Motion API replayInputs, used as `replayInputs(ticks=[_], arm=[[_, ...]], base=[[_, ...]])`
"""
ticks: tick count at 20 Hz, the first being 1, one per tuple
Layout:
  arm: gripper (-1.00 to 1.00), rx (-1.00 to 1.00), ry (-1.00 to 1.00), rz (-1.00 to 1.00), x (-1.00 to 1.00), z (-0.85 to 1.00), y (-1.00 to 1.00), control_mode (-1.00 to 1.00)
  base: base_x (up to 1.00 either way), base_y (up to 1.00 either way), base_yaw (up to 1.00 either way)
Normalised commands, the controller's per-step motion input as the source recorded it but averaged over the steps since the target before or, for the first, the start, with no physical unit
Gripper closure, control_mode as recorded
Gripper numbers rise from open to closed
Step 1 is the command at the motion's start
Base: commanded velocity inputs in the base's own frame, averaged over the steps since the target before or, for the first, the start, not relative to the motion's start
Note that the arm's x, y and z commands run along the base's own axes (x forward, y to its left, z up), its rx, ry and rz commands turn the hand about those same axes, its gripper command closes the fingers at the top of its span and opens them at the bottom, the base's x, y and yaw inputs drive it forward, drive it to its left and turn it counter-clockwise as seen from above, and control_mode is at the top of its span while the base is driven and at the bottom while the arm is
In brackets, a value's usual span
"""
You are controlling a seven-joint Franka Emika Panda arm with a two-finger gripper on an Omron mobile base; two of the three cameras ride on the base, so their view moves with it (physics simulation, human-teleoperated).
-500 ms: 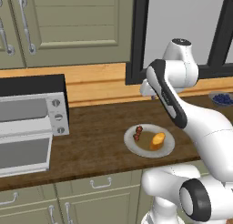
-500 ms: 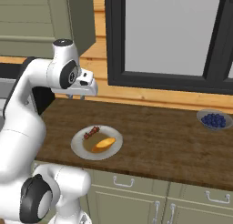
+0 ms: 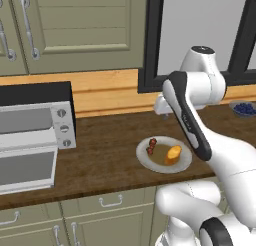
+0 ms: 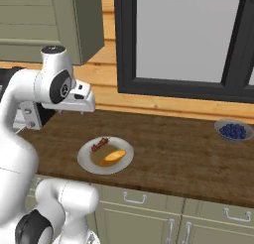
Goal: Pick up the kebab skewer and baguette bread, and place them inside the toaster oven. Close the toaster oven door and start by setting the timer.
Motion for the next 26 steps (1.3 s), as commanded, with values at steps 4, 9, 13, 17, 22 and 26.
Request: replayInputs(ticks=[4, 9, 13, 17, 22, 26], arm=[[-1.0, 0.0, 0.0, 0.0, -0.44, 0.0, -0.05, -1.0], [-1.0, 0.0, 0.0, 0.0, -0.4, 0.0, -0.38, -1.0], [-1.0, 0.0, 0.0, -0.03, -0.21, 0.0, -0.47, -1.0], [-1.0, 0.0, 0.0, -0.05, -0.26, 0.0, -0.04, -1.0], [-1.0, 0.0, 0.0, -0.1, -0.24, 0.0, 0.12, -1.0], [-1.0, 0.0, 0.0, -0.03, -0.16, 0.0, 0.0, -1.0]], base=[[0.0, 0.0, 0.0], [0.0, 0.0, 0.0], [0.0, 0.0, 0.0], [0.0, 0.0, 0.0], [0.0, 0.0, 0.0], [0.0, 0.0, 0.0]])
